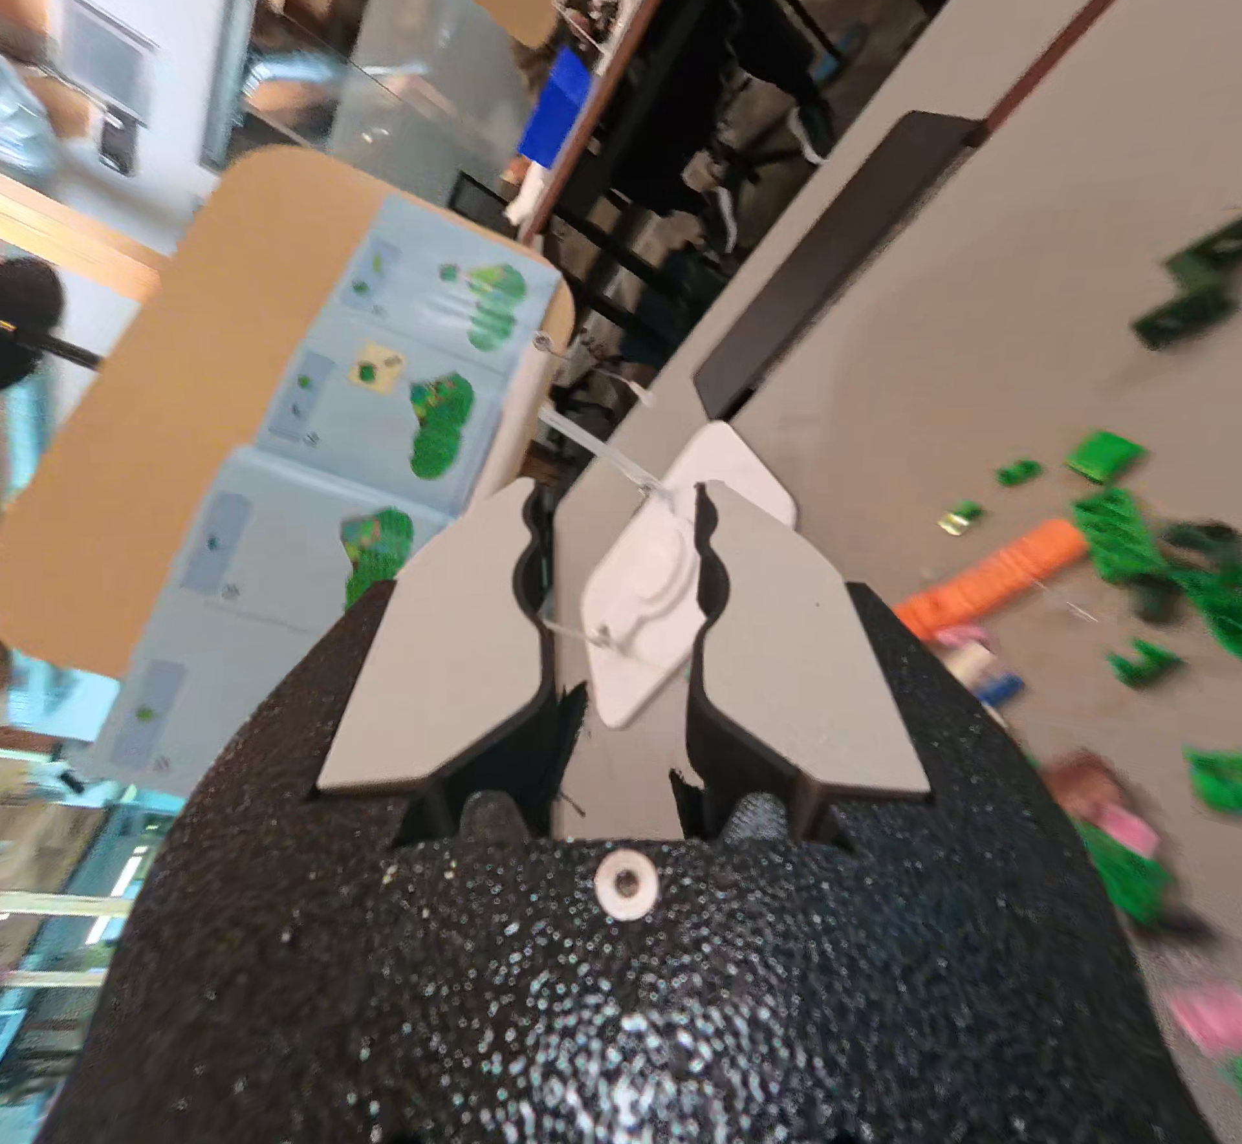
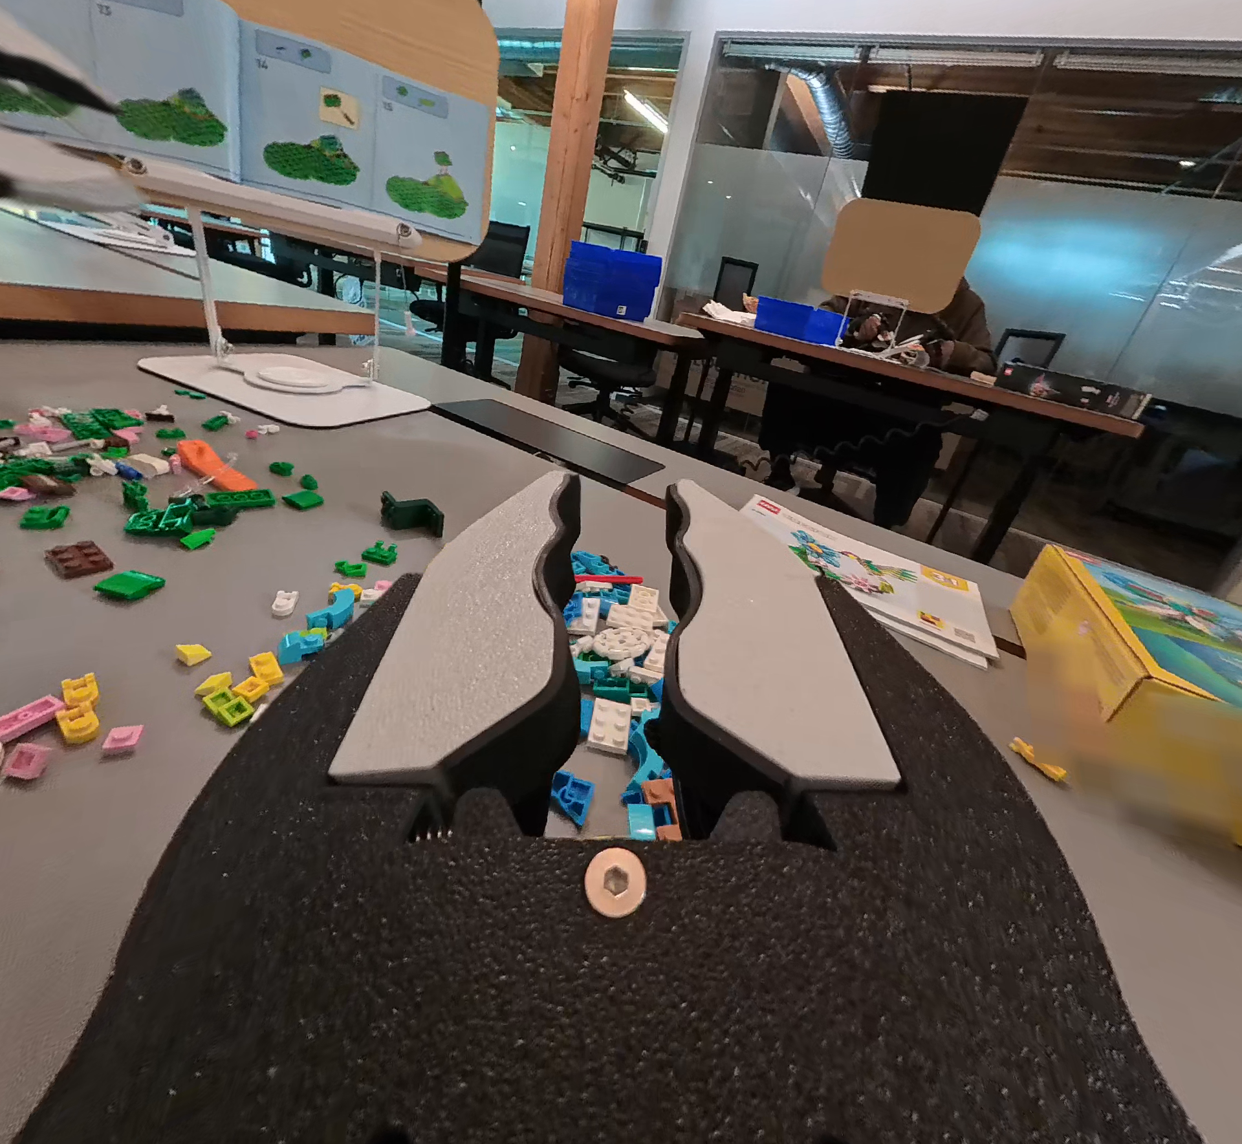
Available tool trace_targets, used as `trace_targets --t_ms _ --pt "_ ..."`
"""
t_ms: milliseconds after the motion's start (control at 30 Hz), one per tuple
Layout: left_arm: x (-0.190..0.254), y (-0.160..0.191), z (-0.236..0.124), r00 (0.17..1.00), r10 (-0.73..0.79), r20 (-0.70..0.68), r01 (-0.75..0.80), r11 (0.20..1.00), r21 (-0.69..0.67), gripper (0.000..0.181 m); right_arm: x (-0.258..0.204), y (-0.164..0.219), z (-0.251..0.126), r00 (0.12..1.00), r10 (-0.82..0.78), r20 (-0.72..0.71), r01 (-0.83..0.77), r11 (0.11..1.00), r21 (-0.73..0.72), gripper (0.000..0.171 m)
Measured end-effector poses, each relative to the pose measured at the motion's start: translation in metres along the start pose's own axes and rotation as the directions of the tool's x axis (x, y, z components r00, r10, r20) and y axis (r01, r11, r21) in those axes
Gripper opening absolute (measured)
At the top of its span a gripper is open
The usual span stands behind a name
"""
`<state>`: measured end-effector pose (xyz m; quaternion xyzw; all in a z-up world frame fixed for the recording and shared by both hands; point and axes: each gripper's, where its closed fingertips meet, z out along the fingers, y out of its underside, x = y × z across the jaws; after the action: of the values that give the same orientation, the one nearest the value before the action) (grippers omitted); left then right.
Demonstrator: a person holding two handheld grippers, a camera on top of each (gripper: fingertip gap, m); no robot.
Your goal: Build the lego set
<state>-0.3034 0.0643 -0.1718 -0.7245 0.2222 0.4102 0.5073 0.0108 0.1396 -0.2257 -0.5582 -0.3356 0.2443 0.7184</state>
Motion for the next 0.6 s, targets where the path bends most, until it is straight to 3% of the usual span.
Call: trace_targets --t_ms 200,300,433,600 --pt "-0.022 -0.028 0.088 0.987 0.116 0.111 -0.118 0.993 0.010 0.041 -0.002 0.003 0.003 1.000 0.007 0.017 -0.007 1.000 -0.012 0.023" --pt "-0.025 -0.040 0.111 0.976 0.162 0.143 -0.163 0.987 -0.003 0.041 -0.003 0.004 0.003 1.000 0.003 0.022 -0.003 1.000 -0.019 0.023" --pt "-0.026 -0.042 0.089 0.983 0.023 0.181 -0.045 0.992 0.119 0.043 -0.004 0.002 0.003 1.000 -0.005 0.025 0.006 1.000 -0.021 0.025" --pt "-0.098 0.024 0.045 0.914 -0.222 0.339 0.165 0.968 0.190 0.034 -0.022 -0.020 0.007 0.995 -0.078 0.064 0.079 0.997 0.000 0.025"
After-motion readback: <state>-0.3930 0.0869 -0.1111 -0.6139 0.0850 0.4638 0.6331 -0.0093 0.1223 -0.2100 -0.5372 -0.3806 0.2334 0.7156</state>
